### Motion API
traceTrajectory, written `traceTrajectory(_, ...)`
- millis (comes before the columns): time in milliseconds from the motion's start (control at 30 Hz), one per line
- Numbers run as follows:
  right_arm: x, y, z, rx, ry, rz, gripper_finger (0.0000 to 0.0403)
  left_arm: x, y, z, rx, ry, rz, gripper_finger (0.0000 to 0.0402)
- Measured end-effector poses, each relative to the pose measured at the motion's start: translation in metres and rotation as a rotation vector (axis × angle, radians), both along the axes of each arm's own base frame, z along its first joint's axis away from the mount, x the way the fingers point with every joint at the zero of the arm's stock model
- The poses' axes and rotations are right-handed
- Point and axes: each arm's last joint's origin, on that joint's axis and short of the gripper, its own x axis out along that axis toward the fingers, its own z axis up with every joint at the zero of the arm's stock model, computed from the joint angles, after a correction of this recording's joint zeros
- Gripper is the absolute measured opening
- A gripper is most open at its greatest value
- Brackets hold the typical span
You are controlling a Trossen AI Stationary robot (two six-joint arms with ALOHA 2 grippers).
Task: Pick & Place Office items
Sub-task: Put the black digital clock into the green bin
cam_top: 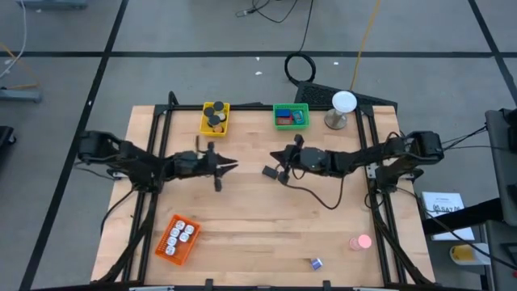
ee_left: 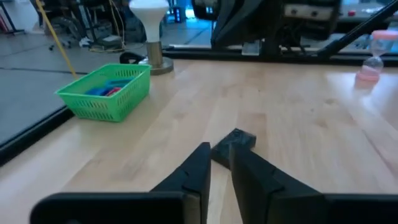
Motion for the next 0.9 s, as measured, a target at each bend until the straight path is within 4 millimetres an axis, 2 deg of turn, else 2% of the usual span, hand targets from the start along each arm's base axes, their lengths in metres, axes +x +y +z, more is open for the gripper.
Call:
traceTrajectory(167,-0.001,-0.011,-0.001,0.072,0.004,-0.059,0.0005,-0.017,-0.001,-0.003,0.001,-0.011,0.0,0.005)
traceTrajectory(433,0.006,-0.02,0.009,0.156,0.138,-0.125,0.0038,-0.018,-0.001,-0.003,0.001,-0.014,0.0,0.0049)
traceTrajectory(633,0.009,-0.024,0.019,0.223,0.296,-0.066,0.009,-0.018,-0.001,-0.003,0.001,-0.013,0.0,0.0049)
traceTrajectory(800,0.017,-0.024,0.011,0.246,0.506,0.007,0.0149,-0.018,-0.001,-0.003,0.001,-0.013,-0.001,0.0049)
traceTrajectory(900,0.029,-0.022,0.009,0.25,0.551,0.038,0.0186,-0.018,-0.001,-0.003,0.001,-0.013,-0.001,0.0049)
